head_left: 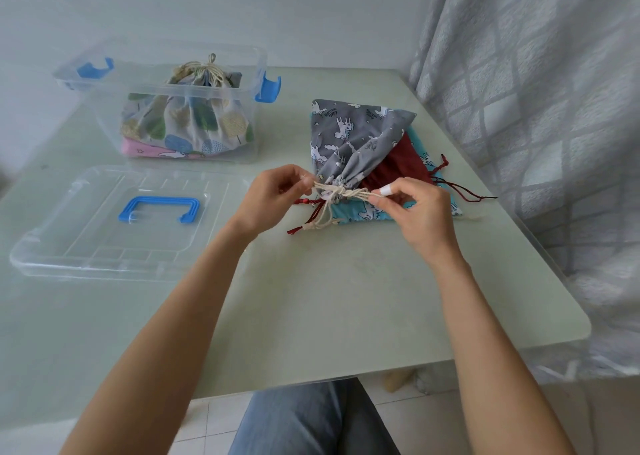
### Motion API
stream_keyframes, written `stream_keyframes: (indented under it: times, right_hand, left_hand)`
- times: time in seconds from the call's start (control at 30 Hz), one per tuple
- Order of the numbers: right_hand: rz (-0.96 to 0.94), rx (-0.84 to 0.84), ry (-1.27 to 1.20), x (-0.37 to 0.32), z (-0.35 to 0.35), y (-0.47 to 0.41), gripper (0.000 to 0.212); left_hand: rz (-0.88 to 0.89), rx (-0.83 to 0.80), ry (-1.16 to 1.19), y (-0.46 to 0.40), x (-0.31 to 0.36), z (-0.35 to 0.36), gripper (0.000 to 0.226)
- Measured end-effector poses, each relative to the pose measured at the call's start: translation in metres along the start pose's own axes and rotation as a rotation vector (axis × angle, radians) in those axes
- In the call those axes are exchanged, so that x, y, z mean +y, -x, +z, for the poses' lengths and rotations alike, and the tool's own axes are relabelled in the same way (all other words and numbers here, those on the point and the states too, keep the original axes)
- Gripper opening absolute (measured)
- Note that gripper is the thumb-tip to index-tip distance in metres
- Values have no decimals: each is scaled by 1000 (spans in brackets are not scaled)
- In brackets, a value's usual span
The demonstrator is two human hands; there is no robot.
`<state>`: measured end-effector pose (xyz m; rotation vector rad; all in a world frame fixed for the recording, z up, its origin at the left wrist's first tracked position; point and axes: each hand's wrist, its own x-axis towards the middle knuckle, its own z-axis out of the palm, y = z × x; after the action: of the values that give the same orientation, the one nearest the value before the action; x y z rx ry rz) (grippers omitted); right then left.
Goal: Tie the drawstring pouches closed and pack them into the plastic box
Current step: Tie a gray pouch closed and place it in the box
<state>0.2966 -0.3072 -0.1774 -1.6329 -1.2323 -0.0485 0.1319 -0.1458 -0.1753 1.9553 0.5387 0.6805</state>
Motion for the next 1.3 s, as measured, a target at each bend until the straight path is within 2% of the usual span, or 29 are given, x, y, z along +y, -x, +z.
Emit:
stream_keyframes:
  times: [0.1, 0.17, 0.3, 0.43, 0.53, 0.63, 0.73, 0.83, 0.9, 1.0, 1.07, 1.13, 1.2, 1.3]
  right_hand:
    - [48, -21, -11, -1, -4, 2, 7]
    - [63, -31, -26, -3, -6, 3, 6]
    - [130, -63, -46, 2, -9, 8, 9]
    - [279, -23, -236, 13, -17, 16, 20]
    - [300, -76, -235, 16, -24, 26, 19]
    - [253, -129, -189, 12, -27, 33, 15]
    - [270, -99, -171, 14, -32, 34, 17]
    - [281, -88, -46, 22, -37, 34, 15]
    - [160, -102, 95, 23, -37, 27, 29]
    - [-108, -300, 417, 19, -23, 9, 67]
    - [-204, -460, 604, 19, -8, -5, 75]
    - [-212, -503, 601, 18, -2, -25, 57]
    - [-135, -461, 416, 11, -9, -55, 32]
    - [20, -339, 215, 16, -24, -111, 17]
  left_hand:
    - [66, -46, -241, -3, 5, -9, 10]
    - [109, -38, -307, -4, 8, -12, 10]
    - [78, -23, -214, -1, -4, -8, 8]
    - [-1, -14, 9, 3, -5, 16, 12]
    - [54, -107, -137, 4, -1, 28, 14]
    - [100, -121, -228, 5, -1, 27, 10]
    - [157, -146, -277, 2, 1, 26, 10]
    - [208, -179, -343, -2, 2, 22, 12]
    - [196, -104, -335, -13, 5, 14, 12]
    - [203, 24, -315, -37, 8, 4, 12]
    - [215, 63, -331, -54, 9, 1, 15]
    - [205, 81, -327, -71, 6, 0, 17]
    - [164, 105, -297, -89, 4, 0, 19]
    - [40, 96, -180, -112, 4, 0, 30]
